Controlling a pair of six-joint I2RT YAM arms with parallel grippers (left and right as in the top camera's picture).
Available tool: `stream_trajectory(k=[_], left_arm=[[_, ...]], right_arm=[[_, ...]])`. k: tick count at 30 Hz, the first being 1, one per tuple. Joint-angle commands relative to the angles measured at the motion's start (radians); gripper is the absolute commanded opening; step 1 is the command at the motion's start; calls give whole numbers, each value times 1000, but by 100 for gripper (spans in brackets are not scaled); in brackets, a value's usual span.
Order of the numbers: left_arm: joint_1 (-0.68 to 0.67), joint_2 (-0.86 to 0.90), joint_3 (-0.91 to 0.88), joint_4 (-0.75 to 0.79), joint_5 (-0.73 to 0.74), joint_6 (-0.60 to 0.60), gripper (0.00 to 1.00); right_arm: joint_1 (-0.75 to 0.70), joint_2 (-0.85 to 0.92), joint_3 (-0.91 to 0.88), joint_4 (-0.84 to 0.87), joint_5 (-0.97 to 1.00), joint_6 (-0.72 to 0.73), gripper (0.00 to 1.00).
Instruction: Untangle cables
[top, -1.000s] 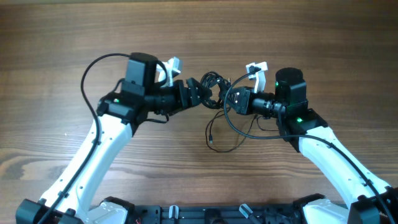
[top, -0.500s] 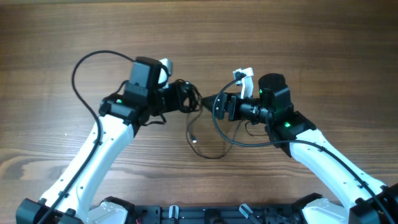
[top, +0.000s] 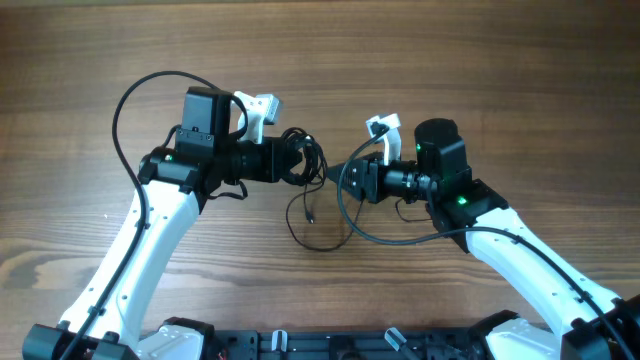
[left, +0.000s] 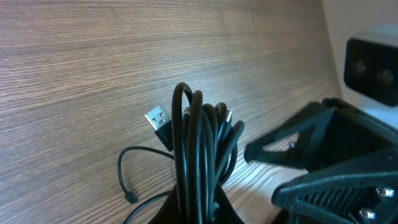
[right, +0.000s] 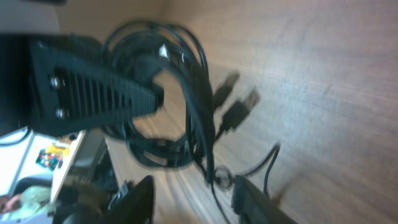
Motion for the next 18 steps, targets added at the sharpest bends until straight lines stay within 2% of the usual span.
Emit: stream_trajectory(k=[1,6,8,10,13,15,16,17,18], left_arm=[[5,4,11,4,-66,-37,4],[-9,4,11,3,-62,-37,4],[-14,4,11,4,-27,-33,4],[-14,4,11,4,41,-8,4],[-14,4,11,0,216,85,4],[-14,4,11,-36,293,159,4],[-14,4,11,-70,299,199,4],[-14,4,11,-109,299,238,4],[-14,4,11,-158,299,282,4]], right_arm=[[5,-3,0,-11,-74,-43,39],[4,-3,0,24,-80,-43,40],[4,-2,0,43,-46,-46,55],[4,0,0,47,38,-137,59],[4,24,0,84,56,-173,60],[4,45,0,118,56,-174,59],[4,53,0,139,56,-174,56],[3,54,0,171,40,-172,45],[3,54,0,213,3,-172,40]])
